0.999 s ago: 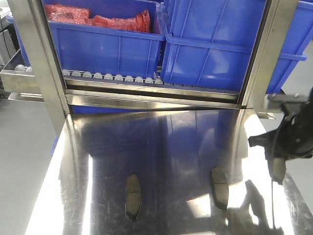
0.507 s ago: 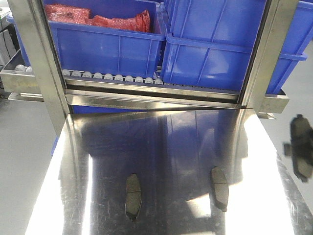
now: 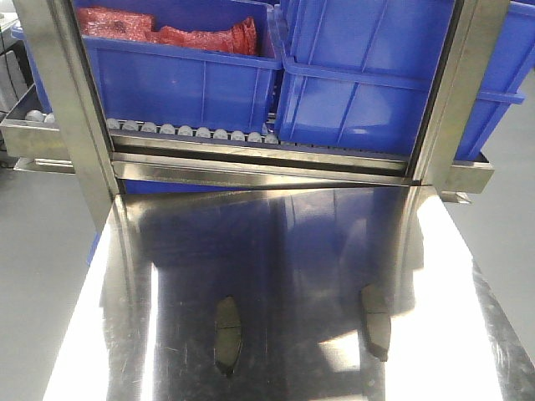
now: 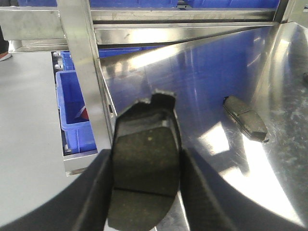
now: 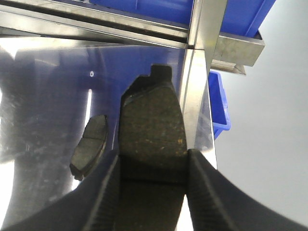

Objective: Move and align brake pads A on conveyor
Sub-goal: 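Lift the brake pad off the table with the right gripper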

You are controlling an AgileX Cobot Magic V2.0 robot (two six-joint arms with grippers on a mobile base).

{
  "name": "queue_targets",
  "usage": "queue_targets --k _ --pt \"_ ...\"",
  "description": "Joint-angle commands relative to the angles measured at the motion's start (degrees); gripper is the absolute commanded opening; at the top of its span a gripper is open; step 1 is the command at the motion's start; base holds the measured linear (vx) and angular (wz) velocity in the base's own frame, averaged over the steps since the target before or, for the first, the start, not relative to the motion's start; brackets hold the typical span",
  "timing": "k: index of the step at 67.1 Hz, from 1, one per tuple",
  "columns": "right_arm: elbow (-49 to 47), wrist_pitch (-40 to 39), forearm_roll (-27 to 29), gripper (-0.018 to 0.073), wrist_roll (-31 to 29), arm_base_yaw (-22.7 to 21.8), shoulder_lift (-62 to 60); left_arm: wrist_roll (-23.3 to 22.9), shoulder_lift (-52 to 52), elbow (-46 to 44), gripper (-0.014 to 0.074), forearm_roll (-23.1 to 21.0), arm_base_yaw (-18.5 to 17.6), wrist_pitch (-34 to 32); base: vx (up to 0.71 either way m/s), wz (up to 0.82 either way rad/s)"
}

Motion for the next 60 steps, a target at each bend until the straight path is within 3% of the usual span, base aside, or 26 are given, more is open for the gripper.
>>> queue_targets --k 1,60 --pt "-0.07 -5.68 0.05 -0.0007 -0.92 -0.04 -2.42 -0.17 0.81 -1.43 -0.0006 0.7 0.01 -5.01 0.0 0.0" --pt "0.83 -5.83 -0.01 -0.0007 -0.86 -0.04 -3.87 -0.17 0.81 -1.43 -0.0006 0.7 0.01 -5.01 0.0 0.0"
